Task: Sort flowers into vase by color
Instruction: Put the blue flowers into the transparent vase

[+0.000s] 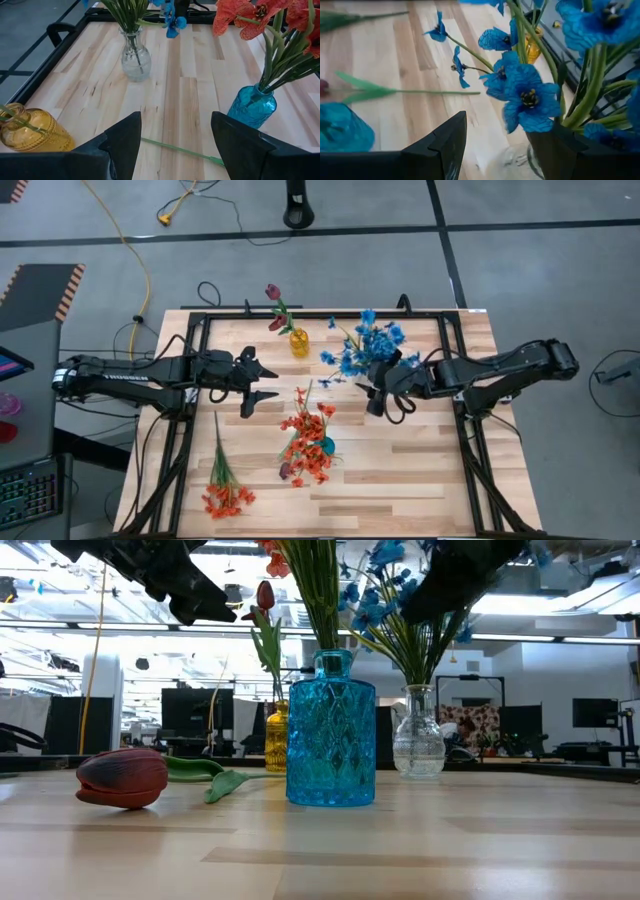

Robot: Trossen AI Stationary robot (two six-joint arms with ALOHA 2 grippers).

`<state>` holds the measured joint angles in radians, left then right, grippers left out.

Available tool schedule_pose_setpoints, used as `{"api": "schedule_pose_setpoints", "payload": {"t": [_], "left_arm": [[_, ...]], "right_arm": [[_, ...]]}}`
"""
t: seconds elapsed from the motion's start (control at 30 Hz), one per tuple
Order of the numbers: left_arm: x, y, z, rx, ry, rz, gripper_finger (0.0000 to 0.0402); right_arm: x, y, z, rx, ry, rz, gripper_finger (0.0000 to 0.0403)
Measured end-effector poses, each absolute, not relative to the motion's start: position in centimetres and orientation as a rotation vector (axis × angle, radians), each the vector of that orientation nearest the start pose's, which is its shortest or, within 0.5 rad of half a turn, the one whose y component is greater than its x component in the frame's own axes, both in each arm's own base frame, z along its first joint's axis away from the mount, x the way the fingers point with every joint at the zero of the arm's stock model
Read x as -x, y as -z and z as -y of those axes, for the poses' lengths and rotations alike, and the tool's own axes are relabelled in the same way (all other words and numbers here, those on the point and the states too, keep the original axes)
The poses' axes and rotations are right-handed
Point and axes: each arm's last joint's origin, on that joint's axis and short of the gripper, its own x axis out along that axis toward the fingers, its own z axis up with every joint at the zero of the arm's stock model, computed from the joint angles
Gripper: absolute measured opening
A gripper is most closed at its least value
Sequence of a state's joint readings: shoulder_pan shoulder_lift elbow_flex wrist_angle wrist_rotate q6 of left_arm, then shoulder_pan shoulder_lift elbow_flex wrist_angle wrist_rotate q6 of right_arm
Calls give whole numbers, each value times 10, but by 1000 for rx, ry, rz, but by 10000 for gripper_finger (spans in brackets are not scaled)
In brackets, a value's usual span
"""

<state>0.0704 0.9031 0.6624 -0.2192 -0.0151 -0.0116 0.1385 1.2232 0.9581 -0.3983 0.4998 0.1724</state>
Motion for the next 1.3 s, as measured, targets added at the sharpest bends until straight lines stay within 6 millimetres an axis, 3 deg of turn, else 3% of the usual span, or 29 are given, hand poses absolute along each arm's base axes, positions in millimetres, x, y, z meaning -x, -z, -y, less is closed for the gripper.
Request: {"api": "schedule_pose_setpoints", "payload": {"t": [0.33, 0.63, 1.3], "left_arm": [[-203, -263, -10, 13, -61, -478, 228], [-244, -246, 0, -122, -39, -411, 228], [-304, -193, -28, -147, -123, -306, 228]], "right_arm": [[-261, -296, -16, -28, 426, -492, 235], [-261, -297, -16, -28, 425, -490, 235], [-261, -297, -16, -28, 424, -490, 235]]}}
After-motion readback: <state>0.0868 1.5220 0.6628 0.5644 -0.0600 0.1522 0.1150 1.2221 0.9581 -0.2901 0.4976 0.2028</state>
